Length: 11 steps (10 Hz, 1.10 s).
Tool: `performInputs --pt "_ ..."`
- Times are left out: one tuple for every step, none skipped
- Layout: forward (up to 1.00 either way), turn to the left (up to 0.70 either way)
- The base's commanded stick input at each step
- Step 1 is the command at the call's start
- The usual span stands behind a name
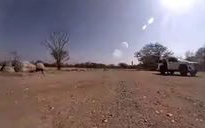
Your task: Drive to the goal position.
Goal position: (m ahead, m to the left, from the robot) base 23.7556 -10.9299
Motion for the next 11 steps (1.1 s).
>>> performInputs --pt "0.5 0.0" --pt "0.5 0.0" --pt "0.5 0.0" --pt "0.5 0.0" --pt "0.5 0.0" --pt "0.5 0.0" --pt "0.5 0.0" --pt "0.5 0.0" --pt "0.5 0.0" --pt "0.5 0.0" --pt "0.5 0.0"
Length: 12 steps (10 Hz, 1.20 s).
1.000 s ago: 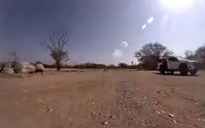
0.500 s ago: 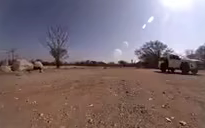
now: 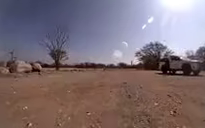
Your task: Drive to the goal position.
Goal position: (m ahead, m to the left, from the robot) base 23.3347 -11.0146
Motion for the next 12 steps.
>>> performInputs --pt "0.5 0.0" --pt "0.5 0.0" --pt "0.5 0.0" --pt "0.5 0.0" --pt "0.5 0.0" --pt "0.5 0.0" --pt "0.4 0.0" --pt "0.11 0.0" --pt "0.0 0.0" --pt "0.0 0.0" --pt "0.08 0.0" --pt "0.5 0.0"
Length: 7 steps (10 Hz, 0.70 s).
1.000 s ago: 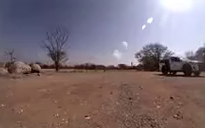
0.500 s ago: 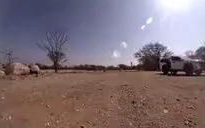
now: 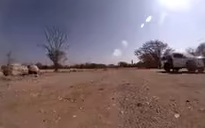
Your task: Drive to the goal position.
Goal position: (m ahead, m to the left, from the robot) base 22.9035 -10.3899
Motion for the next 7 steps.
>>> performInputs --pt "0.5 0.0" --pt "0.5 0.0" --pt "0.5 0.0" --pt "0.5 0.0" --pt "0.5 0.0" --pt "0.5 0.0" --pt "0.5 0.0"
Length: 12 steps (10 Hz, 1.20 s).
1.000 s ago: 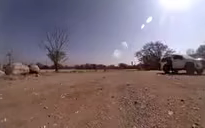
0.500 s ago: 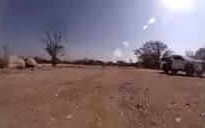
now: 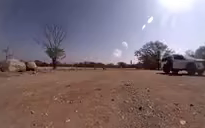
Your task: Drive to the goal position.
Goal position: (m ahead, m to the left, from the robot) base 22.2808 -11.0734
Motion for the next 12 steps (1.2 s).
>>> performInputs --pt "0.5 0.0" --pt "0.5 0.0" --pt "0.5 0.0" --pt "0.5 0.0" --pt "0.5 0.0" --pt "0.5 0.0" --pt "0.5 0.0" --pt "0.5 0.0" --pt "0.5 0.0" --pt "0.5 0.0" --pt "0.5 0.0" --pt "0.5 0.0"
